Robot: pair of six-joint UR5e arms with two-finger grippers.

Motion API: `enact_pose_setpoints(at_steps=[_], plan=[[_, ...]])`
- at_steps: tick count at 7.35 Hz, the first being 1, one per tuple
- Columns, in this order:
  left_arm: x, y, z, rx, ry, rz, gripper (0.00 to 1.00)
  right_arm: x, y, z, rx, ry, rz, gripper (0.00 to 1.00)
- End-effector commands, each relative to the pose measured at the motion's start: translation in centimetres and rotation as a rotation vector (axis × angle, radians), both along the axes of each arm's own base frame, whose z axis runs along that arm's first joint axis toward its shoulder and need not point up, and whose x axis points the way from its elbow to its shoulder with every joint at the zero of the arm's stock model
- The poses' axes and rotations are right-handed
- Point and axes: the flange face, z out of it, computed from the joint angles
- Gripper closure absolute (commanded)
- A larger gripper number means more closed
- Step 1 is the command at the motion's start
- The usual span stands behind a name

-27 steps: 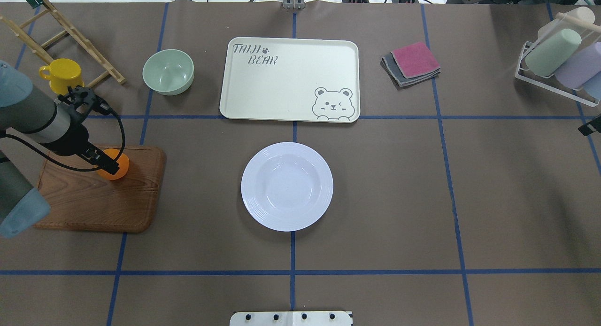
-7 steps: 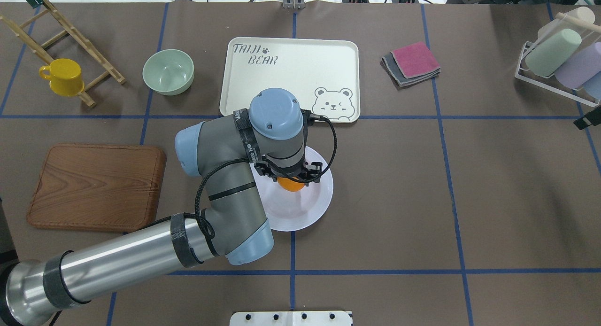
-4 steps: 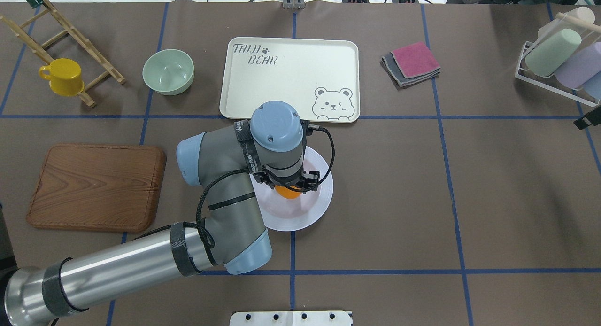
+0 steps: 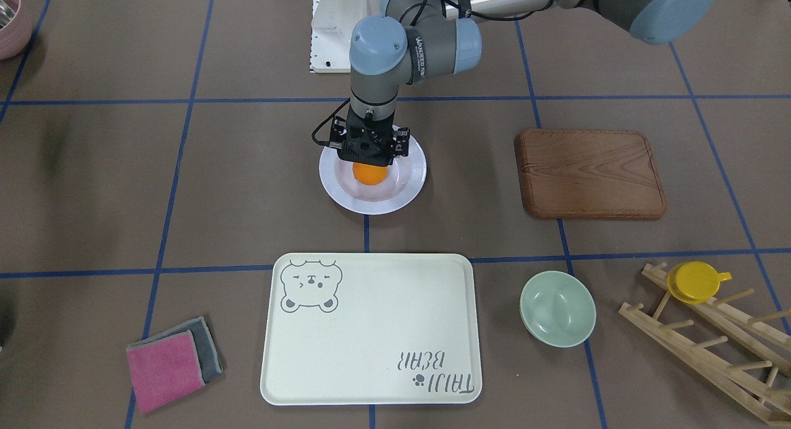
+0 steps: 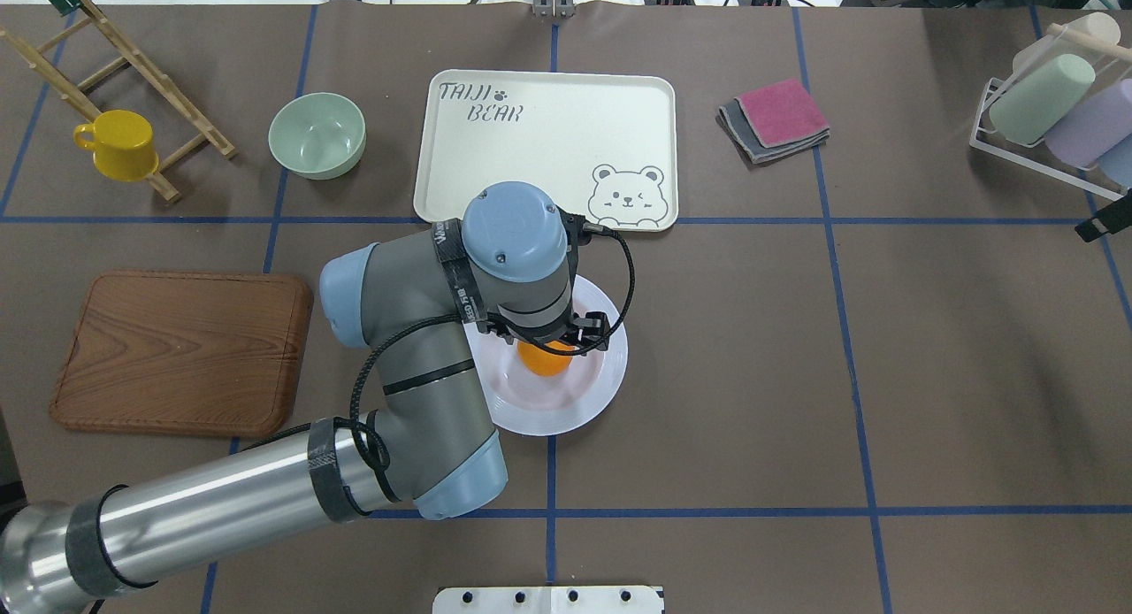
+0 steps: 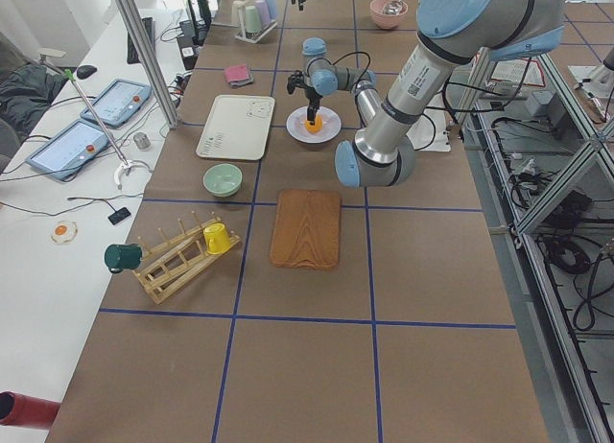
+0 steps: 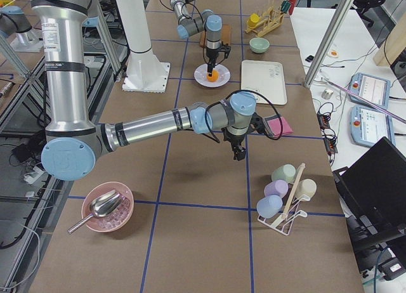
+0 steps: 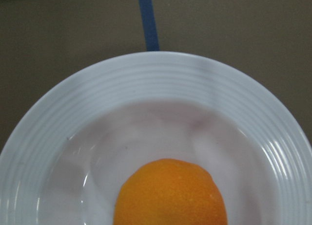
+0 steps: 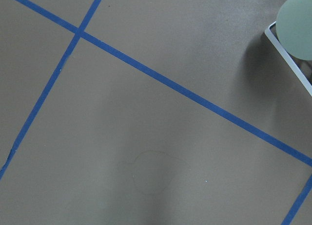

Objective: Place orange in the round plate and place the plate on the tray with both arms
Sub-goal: 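Carry the orange with the left gripper and lower it onto the white plate, then open and lift the left gripper away while the right gripper reaches toward the plate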

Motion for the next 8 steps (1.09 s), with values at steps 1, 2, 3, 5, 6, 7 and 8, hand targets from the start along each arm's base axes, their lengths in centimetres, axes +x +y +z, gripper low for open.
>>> enact_pose_setpoints(at_steps=[1,2,3,5,6,7,8], plan=[[-7.4,-1.5,0.7,-0.023,0.076,-0.013,0.0,-2.4,0.3,-1.9,-0.11,-0.125,0.118,0.0],[-10.6,-3.2,2.3,-0.039,0.081,-0.03,0.0,-5.4,0.8,-3.0,-0.164,-0.168,0.159,0.0],[-13.2,-3.5,4.3,0.037,0.072,0.007,0.0,-7.7,1.1,-2.9,-0.19,-0.22,0.202,0.0],[-16.5,-5.2,7.5,0.083,0.044,0.031,0.0,-10.8,0.9,-3.5,-0.283,-0.4,0.384,0.0],[-16.9,-5.5,7.6,0.081,0.045,0.028,0.0,-16.4,1.9,-4.9,-0.311,-0.446,0.468,0.0],[-17.5,-6.0,7.8,0.077,0.043,0.018,0.0,-21.0,2.6,-7.4,-0.346,-0.488,0.527,0.0],[-17.8,-6.1,8.9,0.067,0.031,0.014,0.0,-22.1,2.6,-10.2,-0.429,-0.546,0.574,0.0]])
